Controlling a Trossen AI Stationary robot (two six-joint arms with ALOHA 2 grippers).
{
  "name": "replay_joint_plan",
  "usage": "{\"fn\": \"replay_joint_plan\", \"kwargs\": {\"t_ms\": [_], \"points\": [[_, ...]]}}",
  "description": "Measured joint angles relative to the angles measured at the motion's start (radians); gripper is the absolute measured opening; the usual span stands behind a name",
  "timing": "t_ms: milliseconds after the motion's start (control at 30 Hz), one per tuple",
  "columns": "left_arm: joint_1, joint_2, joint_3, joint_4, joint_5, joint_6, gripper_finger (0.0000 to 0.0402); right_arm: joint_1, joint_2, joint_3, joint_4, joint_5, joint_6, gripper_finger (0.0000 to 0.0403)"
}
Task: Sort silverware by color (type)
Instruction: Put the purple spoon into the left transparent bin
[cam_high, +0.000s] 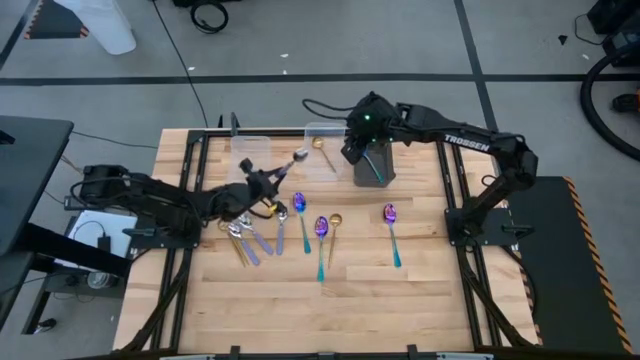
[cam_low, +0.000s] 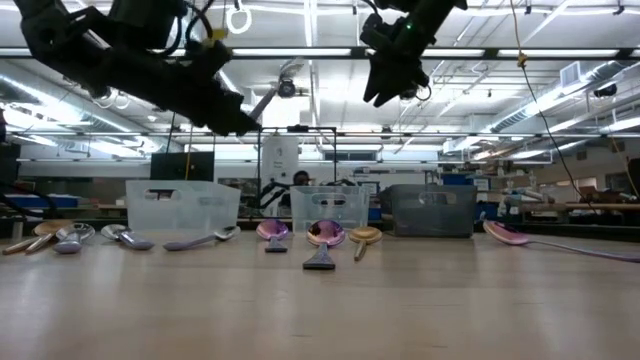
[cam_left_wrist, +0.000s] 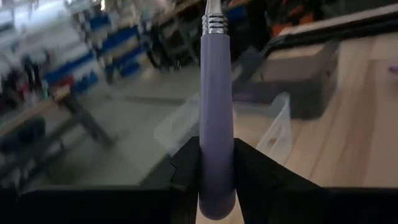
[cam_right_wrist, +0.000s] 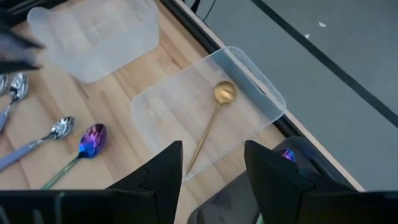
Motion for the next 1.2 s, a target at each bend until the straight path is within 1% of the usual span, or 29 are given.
{"fn": "replay_joint_plan", "kwargs": {"t_ms": [200,300,467,633,700,800,867,933,1033,1200], "points": [[0.05,-0.097,0.0,-0.264,0.012,-0.217,0.0085,0.05,0.0,-0.051,0.008,0.042,-0.008,0.0183],[0.075,-0.155,0.0,-0.359,0.022,-0.304,0.0085,0.069,0.0,-0.094,0.013,0.059,0.001,0.0183],[0.137,-0.237,0.0,-0.488,0.133,-0.423,0.0086,0.117,0.0,-0.19,0.082,0.07,0.03,0.0183],[0.208,-0.273,0.0,-0.543,0.258,-0.463,0.0086,0.171,0.0,-0.251,0.117,0.072,0.073,0.0183],[0.246,-0.275,0.001,-0.548,0.316,-0.498,0.0086,0.199,0.0,-0.263,0.118,0.093,0.098,0.0183],[0.315,-0.274,0.027,-0.649,0.41,-0.552,0.0086,0.258,-0.006,-0.281,0.116,0.143,0.131,0.0183],[0.355,-0.274,0.058,-0.738,0.464,-0.561,0.0086,0.299,-0.013,-0.291,0.118,0.186,0.155,0.0183],[0.38,-0.275,0.08,-0.821,0.488,-0.561,0.0086,0.339,-0.018,-0.301,0.121,0.229,0.182,0.0183],[0.396,-0.287,0.102,-0.934,0.492,-0.558,0.0086,0.397,-0.018,-0.316,0.131,0.274,0.231,0.0183],[0.428,-0.287,0.155,-1.116,0.494,-0.556,0.0086,0.471,-0.017,-0.343,0.209,0.303,0.267,0.0183]]}}
